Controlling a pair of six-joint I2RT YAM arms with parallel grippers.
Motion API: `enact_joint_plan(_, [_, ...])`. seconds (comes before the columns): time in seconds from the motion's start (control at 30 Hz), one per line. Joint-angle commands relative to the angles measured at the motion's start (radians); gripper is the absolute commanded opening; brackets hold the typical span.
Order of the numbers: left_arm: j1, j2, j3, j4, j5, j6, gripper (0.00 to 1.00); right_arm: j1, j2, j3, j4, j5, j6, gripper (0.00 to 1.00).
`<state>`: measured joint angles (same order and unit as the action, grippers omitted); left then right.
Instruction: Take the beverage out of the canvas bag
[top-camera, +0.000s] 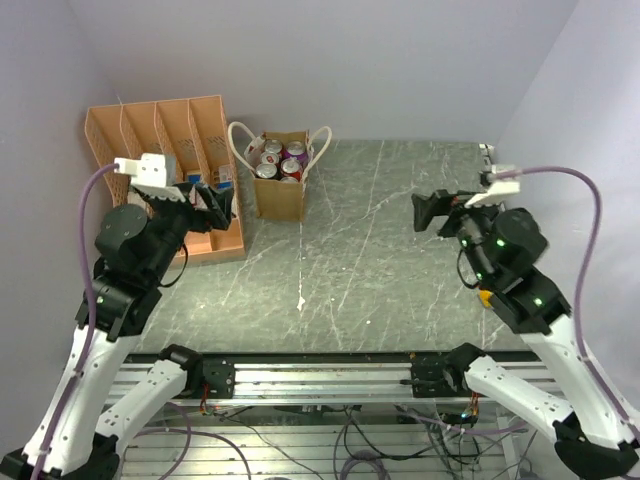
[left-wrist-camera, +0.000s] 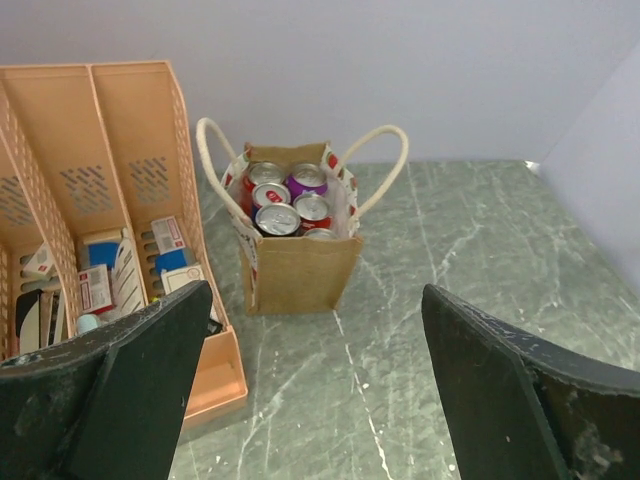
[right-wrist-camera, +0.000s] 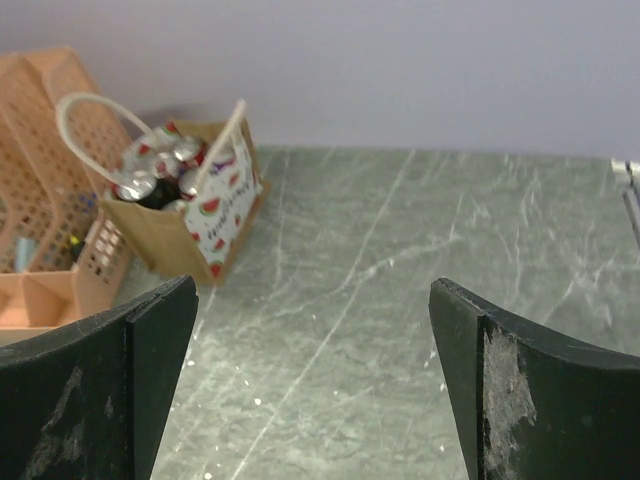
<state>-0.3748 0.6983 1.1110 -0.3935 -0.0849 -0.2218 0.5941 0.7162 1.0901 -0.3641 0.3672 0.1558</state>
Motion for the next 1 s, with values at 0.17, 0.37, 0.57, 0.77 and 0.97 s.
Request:
enact_joint_plan(0.17, [-0.002,0.167,-0.008,0.167,-0.171,-0.030,0.96,-0.084,0.280,-0.105,0.099,0.030,0.181,1.00])
enact_joint_plan(0.37, [0.006,0.285,-0.016,0.254,-0.222,-0.026,0.95,-0.152,0.470,-0.189,0.252,-0.046,0.282,1.00])
enact_joint_plan(0.57, [0.055,0.330,-0.082,0.385,-0.155,-0.052,0.95,-0.204,0.636,-0.240,0.483,-0.219,0.342,1.00])
enact_joint_plan(0.77, [0.130,0.380,-0.123,0.469,-0.063,-0.067,0.94,-0.213,0.821,-0.218,0.740,-0.409,0.400,1.00])
enact_joint_plan(0.97, [0.167,0.420,-0.132,0.536,0.037,-0.072,0.94,-0.166,0.977,-0.147,0.918,-0.486,0.427,1.00])
